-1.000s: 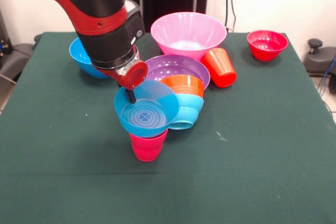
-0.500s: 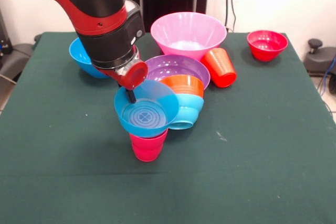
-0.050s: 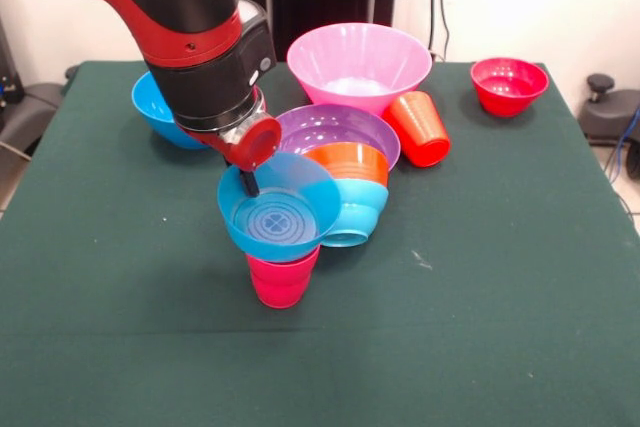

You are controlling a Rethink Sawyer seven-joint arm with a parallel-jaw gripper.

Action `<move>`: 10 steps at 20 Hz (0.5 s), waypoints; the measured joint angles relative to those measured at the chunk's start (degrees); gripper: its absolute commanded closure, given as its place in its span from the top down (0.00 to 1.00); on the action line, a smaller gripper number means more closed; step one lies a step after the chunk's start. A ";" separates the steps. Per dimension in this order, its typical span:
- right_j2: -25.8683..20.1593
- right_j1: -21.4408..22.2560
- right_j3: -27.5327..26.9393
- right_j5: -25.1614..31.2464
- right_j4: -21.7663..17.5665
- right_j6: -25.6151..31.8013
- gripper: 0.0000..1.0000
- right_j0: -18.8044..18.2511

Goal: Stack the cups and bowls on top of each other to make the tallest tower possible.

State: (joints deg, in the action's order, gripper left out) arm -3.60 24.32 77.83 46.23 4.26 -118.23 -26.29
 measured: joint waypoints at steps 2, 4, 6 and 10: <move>0.07 0.00 0.00 0.00 -0.01 0.00 0.00 0.05; 0.21 0.01 0.00 0.00 0.01 0.00 0.00 0.16; 0.32 0.01 -0.01 0.00 0.01 0.00 0.00 0.27; 0.52 0.01 -0.01 0.00 0.01 0.00 0.00 0.69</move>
State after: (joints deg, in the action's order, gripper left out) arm -3.08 24.33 77.83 46.23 4.27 -118.23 -25.60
